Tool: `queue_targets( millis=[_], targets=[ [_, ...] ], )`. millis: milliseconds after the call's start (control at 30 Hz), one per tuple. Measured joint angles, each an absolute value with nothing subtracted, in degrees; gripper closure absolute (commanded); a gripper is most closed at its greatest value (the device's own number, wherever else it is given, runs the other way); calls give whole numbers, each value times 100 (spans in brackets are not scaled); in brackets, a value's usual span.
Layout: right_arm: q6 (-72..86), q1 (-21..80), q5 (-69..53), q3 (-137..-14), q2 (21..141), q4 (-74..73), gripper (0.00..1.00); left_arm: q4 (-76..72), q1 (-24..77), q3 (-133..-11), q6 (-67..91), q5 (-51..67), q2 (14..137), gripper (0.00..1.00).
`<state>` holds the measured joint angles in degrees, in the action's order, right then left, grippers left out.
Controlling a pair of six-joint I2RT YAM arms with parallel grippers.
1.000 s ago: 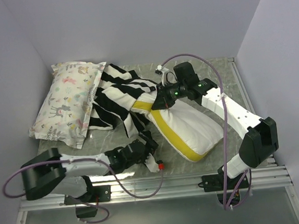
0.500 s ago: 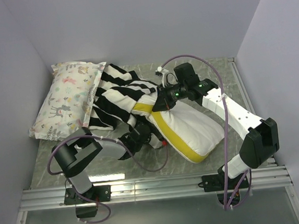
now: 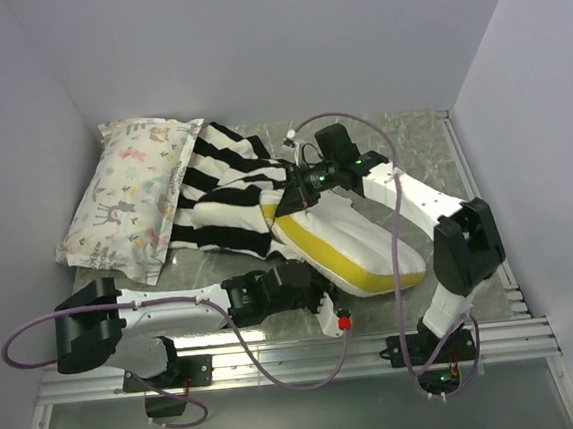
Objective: Put the pillow into the pillowcase
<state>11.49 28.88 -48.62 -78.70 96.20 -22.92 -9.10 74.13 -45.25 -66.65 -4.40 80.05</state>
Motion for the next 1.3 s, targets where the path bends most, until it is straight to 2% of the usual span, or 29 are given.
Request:
queue_targets(
  millis=[133,233,267,300,367,400,533,700,733,800,833,900,1133,1300],
  targets=[
    [1479,2934,-5225,-7472,10167,-1813,100,-720,7467,-4438,-6346,-237,8165,95],
    [1568,2987,-5369,-7015,10499,-1492,100,-462,7478,-4296,-6029,-3,8171,75],
    [1573,3000,-5384,-6884,10600,-1417,100,-355,7494,-4281,-5889,110,8143,60],
    [1568,3006,-5382,-6768,10696,-1374,100,-209,7522,-4283,-5719,263,8068,51],
    [1557,3006,-5341,-6615,10833,-1315,100,75,7627,-4292,-5363,548,7778,38],
    [1553,3000,-5312,-6567,10895,-1308,100,285,7684,-4340,-5127,707,7559,36],
    [1507,2974,-5194,-6464,10930,-1240,100,967,7795,-4871,-3824,1079,6600,35],
    [1503,2976,-5148,-6348,10912,-1116,98,1306,7210,-5483,-1973,886,5653,43],
    [1509,2976,-5144,-6329,10886,-1109,88,1376,6847,-5551,-1562,816,5553,44],
    [1520,2976,-5107,-6283,10763,-1114,77,1559,6014,-5581,-849,781,5452,46],
    [1540,2976,-5046,-6219,10637,-1120,61,1704,5487,-5581,-458,775,5450,46],
    [1562,2976,-4915,-6104,10245,-1210,52,1968,4713,-5553,128,731,5513,46],
    [1306,2976,-4711,-6176,8643,-1824,53,2460,3922,-5596,1168,528,6195,53],
    [886,2971,-4338,-6165,8031,-2530,57,2630,3927,-5929,1216,425,7290,49]
  ],
)
